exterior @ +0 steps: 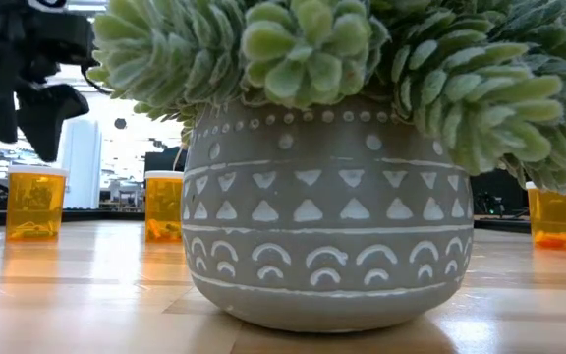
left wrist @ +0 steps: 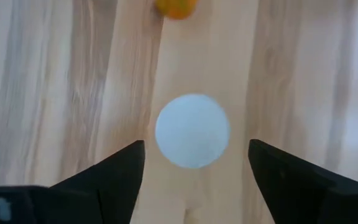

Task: Pick and place pill bottles into a basket
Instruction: Put the orange pill bottle into the green bin

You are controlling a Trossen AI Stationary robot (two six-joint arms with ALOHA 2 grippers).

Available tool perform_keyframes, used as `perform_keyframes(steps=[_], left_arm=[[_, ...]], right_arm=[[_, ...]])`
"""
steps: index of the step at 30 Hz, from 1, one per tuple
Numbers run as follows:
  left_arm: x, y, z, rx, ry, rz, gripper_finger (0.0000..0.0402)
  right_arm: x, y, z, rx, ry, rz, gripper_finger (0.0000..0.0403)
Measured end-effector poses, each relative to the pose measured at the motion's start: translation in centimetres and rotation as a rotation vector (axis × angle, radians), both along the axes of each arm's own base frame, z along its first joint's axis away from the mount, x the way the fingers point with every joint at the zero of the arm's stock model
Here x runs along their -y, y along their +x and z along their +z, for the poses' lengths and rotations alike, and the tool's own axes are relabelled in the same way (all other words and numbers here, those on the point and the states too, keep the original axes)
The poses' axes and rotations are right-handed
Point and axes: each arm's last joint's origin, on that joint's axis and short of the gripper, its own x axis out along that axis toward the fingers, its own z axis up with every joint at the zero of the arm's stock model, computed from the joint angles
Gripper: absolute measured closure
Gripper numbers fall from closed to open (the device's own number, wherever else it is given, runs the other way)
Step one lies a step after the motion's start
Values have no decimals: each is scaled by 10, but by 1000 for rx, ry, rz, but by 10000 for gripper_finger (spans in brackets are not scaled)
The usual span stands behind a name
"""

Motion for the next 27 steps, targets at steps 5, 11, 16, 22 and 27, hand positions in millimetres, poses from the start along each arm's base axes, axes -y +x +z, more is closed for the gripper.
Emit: perform_keyframes(steps=[5,11,16,22,27], left_arm=[[1,4,-8,-51,37,-13,94],[1,8,-12,-52,98,-21,86],[3,12,-12,-16,89,-33,86],[4,14,-14,-19,88,-37,86],[7,19,-25,-39,73,-55,86]], right_arm=[[0,0,0,0,0,0,143],[0,0,0,0,0,0,143],[0,0,0,0,0,0,143],[0,0,0,1,0,0,143],[0,0,0,0,0,0,143]])
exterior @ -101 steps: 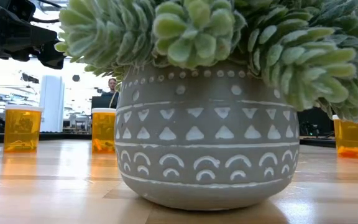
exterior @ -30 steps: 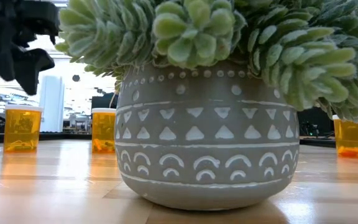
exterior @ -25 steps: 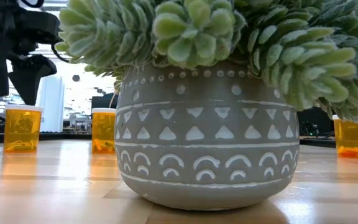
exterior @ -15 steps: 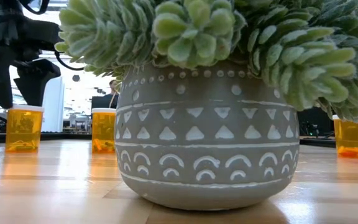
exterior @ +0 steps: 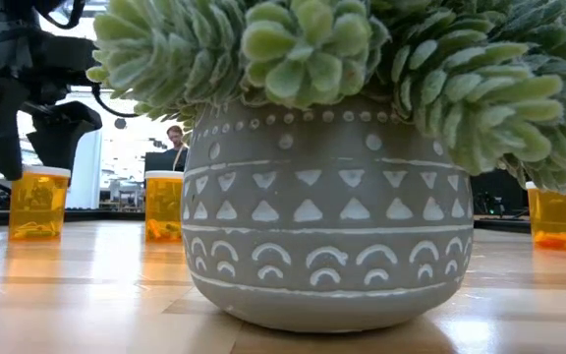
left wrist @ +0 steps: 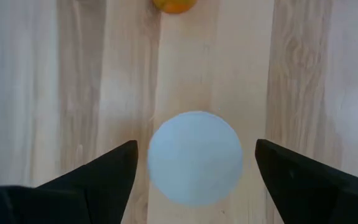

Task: Pick and place pill bottles into a basket
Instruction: Put the orange pill bottle into the green bin

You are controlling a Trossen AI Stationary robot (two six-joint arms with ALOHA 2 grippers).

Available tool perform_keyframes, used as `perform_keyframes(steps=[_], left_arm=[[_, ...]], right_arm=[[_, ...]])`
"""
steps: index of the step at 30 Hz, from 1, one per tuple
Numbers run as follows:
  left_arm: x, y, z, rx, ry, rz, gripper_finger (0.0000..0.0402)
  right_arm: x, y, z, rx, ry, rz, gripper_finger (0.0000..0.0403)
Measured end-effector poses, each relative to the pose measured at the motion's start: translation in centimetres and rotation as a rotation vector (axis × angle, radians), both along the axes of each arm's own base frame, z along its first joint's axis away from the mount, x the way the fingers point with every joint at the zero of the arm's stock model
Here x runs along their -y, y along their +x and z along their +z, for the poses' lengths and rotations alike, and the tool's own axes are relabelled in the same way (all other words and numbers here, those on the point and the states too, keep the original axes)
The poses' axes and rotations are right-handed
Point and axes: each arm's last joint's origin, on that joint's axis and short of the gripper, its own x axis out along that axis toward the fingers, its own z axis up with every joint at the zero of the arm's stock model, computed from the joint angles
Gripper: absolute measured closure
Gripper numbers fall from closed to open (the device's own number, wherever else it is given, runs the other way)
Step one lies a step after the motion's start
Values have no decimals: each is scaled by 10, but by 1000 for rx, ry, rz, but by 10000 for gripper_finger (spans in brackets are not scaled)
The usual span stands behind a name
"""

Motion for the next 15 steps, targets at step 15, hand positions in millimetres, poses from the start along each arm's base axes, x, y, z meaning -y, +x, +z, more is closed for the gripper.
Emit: perform_keyframes(steps=[15], left_arm=[[3,7,-16,-75,29,-19,88]], right_arm=[[0,0,0,1,0,0,143]])
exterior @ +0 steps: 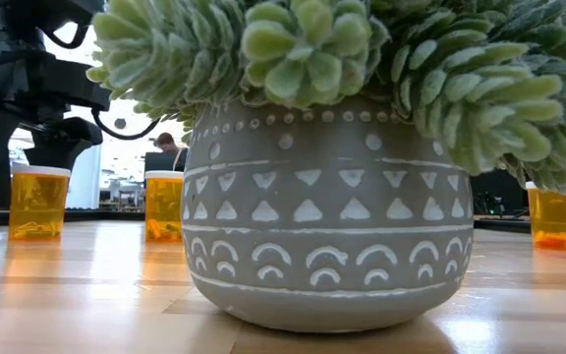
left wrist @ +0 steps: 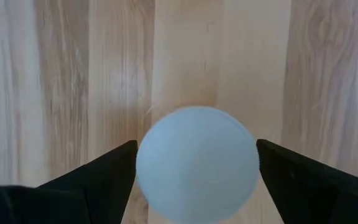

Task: Pick and place pill bottles into a basket
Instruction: Put the orange pill bottle into the green bin

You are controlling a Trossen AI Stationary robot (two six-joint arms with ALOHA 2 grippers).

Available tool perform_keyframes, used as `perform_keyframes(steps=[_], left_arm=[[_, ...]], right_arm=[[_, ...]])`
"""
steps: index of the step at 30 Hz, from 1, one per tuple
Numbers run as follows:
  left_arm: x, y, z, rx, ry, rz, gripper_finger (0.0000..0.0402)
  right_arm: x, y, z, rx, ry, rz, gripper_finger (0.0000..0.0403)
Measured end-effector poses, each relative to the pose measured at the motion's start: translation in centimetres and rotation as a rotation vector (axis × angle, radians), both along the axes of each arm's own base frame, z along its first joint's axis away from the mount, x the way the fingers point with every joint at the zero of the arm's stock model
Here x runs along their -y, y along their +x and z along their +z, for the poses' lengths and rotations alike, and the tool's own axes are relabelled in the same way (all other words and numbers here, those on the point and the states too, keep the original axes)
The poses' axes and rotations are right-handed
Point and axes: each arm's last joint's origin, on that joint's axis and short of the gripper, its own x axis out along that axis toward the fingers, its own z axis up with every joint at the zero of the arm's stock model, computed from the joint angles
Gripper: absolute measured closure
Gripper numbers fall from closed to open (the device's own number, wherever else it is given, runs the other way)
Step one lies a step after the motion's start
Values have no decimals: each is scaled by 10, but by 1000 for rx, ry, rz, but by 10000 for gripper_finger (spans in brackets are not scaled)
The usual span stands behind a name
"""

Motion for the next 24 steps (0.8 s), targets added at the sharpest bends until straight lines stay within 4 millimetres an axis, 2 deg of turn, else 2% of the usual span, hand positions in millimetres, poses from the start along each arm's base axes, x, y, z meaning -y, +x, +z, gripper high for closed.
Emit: perform_keyframes(steps=[3,16,21,24], left_arm=[[0,0,0,1,2,3,104],[-8,3,0,19,51,49,219],[-15,6,3,39,102,76,218],[-18,12,13,86,158,95,205]], right_arm=[[0,0,0,0,0,0,143],[0,0,0,0,0,0,143],[0,0,0,0,0,0,143],[0,0,0,0,0,0,143]])
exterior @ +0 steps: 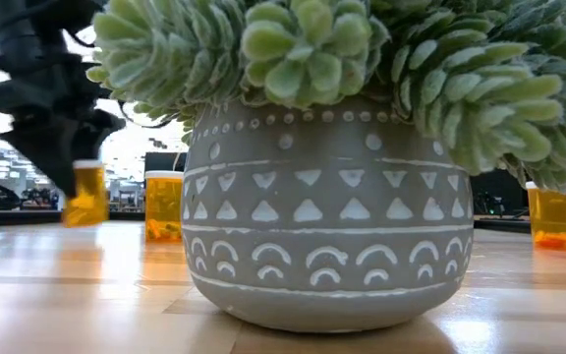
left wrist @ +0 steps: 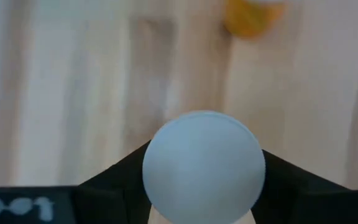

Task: Pick and place pill bottles into a basket
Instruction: Put the orange pill bottle into the green bin

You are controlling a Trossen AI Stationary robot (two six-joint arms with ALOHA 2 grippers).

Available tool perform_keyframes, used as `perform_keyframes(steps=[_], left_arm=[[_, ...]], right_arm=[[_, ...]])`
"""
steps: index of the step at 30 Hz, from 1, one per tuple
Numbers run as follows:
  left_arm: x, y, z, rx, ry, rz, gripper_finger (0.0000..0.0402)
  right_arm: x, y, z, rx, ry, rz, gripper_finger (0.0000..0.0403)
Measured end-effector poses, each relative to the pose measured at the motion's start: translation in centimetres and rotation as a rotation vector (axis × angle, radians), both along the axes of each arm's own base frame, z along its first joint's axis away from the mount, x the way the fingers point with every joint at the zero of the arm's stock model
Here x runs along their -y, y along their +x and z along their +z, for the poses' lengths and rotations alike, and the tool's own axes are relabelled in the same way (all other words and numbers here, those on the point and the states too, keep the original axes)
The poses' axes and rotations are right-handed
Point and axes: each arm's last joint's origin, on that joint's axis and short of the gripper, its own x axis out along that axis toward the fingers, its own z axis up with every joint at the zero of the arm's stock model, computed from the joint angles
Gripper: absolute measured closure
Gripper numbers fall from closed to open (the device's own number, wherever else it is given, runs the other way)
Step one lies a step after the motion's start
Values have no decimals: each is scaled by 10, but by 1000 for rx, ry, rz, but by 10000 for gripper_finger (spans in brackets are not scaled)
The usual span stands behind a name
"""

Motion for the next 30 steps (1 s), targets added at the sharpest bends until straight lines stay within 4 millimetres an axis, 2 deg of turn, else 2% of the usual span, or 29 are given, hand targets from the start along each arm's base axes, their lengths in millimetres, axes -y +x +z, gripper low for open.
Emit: perform_keyframes(steps=[5,11,15,18,22,26,30], left_arm=[[-8,1,39,103,140,36,213],[-25,-6,95,389,345,118,221],[-41,-6,117,533,419,131,208],[-55,0,126,591,477,145,210],[-77,11,135,686,471,123,221],[-103,25,131,728,418,107,218],[-129,43,114,717,328,77,213]], right_arm=[[0,0,0,0,0,0,143],[0,0,0,-1,0,1,143],[0,0,0,0,0,0,143],[0,0,0,0,0,0,143],[0,0,0,0,0,0,143],[0,0,0,0,0,1,143],[0,0,0,0,0,1,143]])
